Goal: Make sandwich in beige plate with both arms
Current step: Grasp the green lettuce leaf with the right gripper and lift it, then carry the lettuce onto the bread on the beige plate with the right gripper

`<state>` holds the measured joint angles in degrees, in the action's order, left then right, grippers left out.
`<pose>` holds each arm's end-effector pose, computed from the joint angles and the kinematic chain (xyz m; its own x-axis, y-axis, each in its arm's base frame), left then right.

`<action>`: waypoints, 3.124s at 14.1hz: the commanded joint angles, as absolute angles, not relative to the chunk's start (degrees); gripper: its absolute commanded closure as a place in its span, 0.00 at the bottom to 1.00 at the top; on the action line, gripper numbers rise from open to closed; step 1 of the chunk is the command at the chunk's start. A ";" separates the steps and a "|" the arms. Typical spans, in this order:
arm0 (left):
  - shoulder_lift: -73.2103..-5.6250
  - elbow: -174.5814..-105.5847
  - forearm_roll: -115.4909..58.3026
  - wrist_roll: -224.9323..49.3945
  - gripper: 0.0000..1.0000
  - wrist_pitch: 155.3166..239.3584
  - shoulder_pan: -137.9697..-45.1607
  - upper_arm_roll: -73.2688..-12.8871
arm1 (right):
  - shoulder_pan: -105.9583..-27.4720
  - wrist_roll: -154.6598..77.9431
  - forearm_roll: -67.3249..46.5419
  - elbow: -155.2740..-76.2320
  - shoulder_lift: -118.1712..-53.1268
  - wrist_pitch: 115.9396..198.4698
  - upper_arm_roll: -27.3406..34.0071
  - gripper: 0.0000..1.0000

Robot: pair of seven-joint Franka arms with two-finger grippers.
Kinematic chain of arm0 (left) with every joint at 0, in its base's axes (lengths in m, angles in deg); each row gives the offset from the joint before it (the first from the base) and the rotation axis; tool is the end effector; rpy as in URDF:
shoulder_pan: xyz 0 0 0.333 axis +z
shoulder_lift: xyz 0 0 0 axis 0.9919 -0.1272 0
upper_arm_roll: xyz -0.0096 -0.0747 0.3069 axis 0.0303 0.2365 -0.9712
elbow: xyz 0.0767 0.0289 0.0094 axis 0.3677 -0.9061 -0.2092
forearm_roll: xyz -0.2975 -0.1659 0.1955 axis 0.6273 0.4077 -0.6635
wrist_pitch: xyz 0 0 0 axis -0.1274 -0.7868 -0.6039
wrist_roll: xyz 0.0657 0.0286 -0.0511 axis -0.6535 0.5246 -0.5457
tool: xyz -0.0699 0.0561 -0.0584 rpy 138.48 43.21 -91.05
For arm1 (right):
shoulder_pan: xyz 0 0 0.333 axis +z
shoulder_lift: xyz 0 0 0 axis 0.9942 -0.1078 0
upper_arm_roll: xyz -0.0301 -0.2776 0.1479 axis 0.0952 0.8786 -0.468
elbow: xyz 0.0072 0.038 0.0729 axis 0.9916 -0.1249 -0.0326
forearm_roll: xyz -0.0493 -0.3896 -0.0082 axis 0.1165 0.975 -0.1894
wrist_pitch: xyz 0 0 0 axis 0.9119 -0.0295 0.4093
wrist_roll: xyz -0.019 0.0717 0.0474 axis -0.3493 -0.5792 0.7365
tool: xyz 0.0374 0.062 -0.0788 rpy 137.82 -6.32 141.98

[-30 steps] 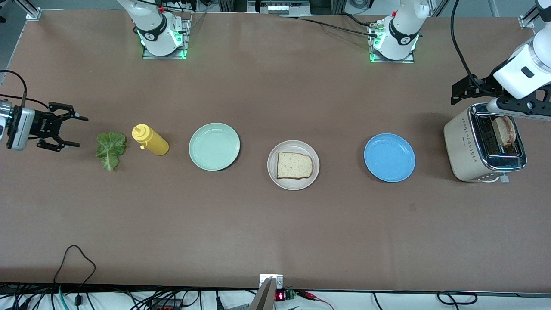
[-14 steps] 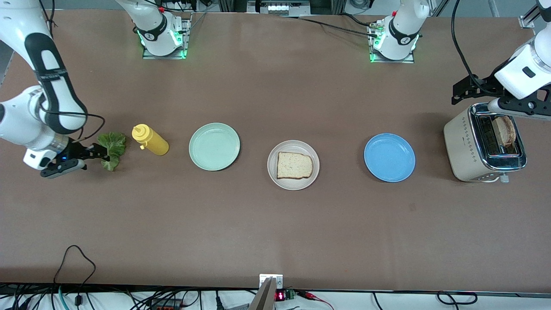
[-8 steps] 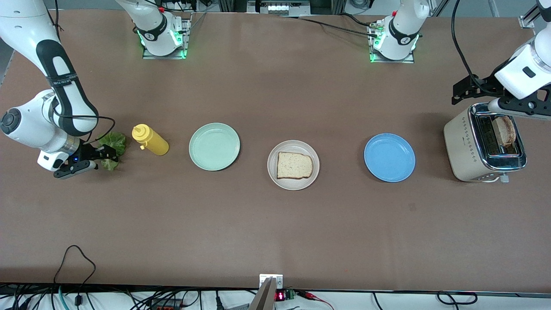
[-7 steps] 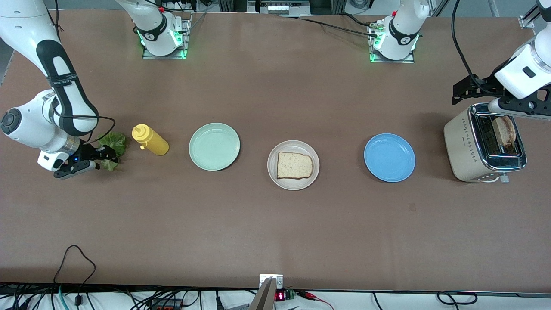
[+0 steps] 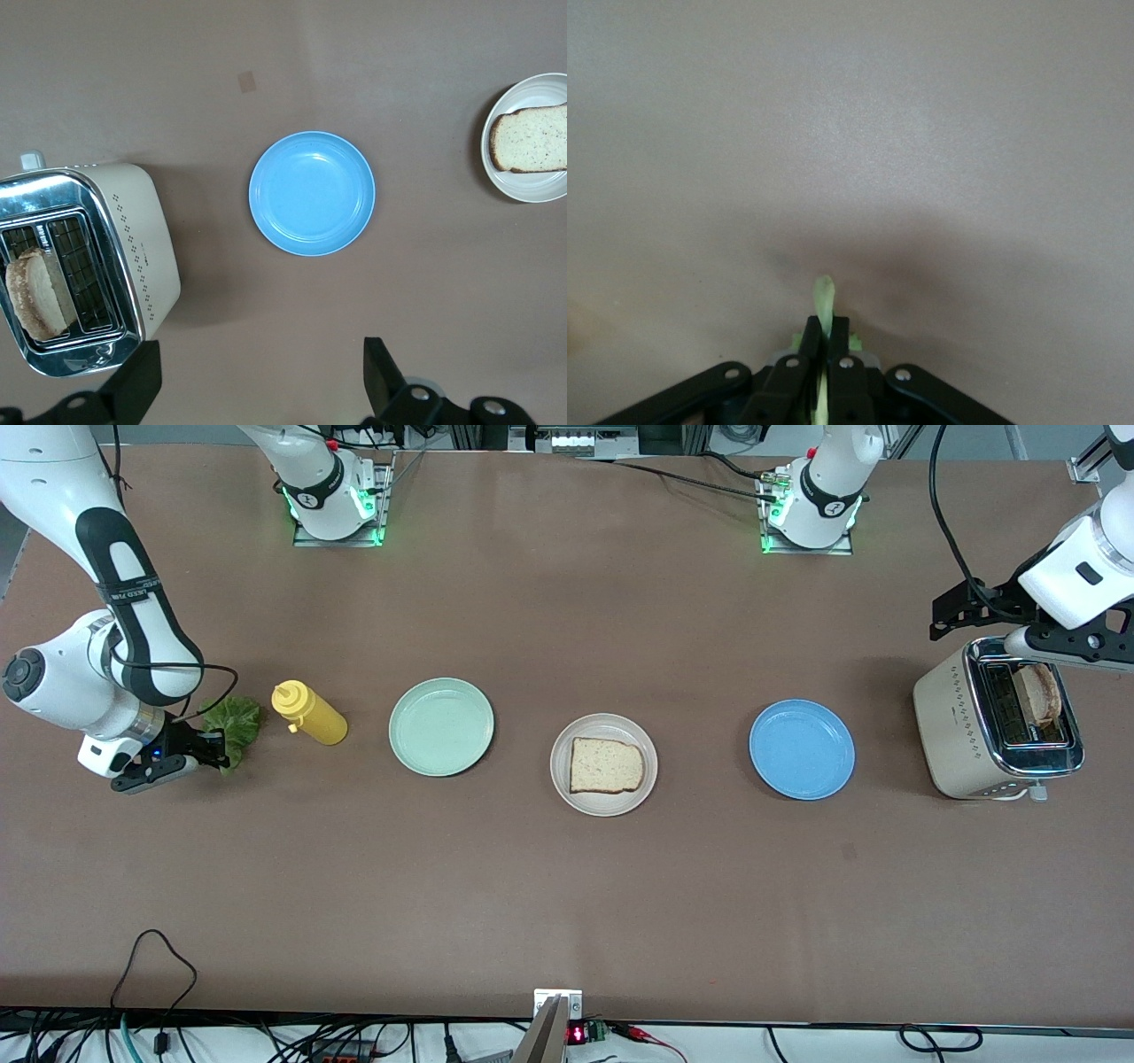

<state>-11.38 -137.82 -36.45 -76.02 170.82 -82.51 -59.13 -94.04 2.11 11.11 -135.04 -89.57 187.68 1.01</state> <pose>0.5378 -0.0214 0.5884 0.9890 -0.1267 -0.0762 -0.1251 -0.9918 0.0252 0.5761 -0.1400 0.1991 0.9390 0.3330 0.0865 0.3404 -0.9357 -0.0924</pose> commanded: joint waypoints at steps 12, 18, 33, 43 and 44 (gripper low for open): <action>-11.95 -136.35 -35.65 -75.43 0.00 169.56 -82.16 -59.21 | -86.73 12.95 20.65 -111.77 -76.16 146.65 0.43 1.00; -11.95 -136.35 -35.65 -75.43 0.00 169.56 -82.16 -59.21 | -73.03 13.56 19.69 -102.43 -76.77 139.31 0.43 1.00; -11.95 -136.35 -35.65 -75.34 0.00 169.56 -82.16 -59.38 | -45.24 2.67 5.36 -97.94 -98.64 184.45 0.43 1.00; -11.95 -136.35 -35.65 -75.43 0.00 169.56 -82.16 -59.12 | -36.89 -6.99 4.57 -98.12 -112.10 212.61 0.43 1.00; -11.95 -136.26 -35.65 -75.43 0.00 169.56 -82.16 -59.12 | -36.36 -7.87 4.74 -98.12 -112.45 212.79 0.43 1.00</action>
